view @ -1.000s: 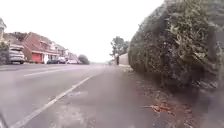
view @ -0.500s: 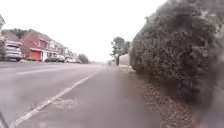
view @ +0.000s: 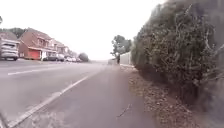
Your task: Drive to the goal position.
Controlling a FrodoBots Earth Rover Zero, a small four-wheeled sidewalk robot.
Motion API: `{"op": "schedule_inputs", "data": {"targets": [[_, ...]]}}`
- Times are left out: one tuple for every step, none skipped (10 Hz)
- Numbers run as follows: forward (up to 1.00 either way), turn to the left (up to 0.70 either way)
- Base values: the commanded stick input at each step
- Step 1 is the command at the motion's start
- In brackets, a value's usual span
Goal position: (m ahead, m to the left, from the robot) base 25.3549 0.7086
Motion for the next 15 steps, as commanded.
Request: {"op": "schedule_inputs", "data": {"targets": [[1.0, 0.0], [1.0, 0.0], [1.0, 0.0], [1.0, 0.0], [1.0, 0.0], [1.0, 0.0], [1.0, 0.0], [1.0, 0.0], [1.0, 0.0], [1.0, 0.0], [1.0, 0.0], [1.0, 0.0], [1.0, 0.0], [1.0, 0.0], [1.0, 0.0]]}}
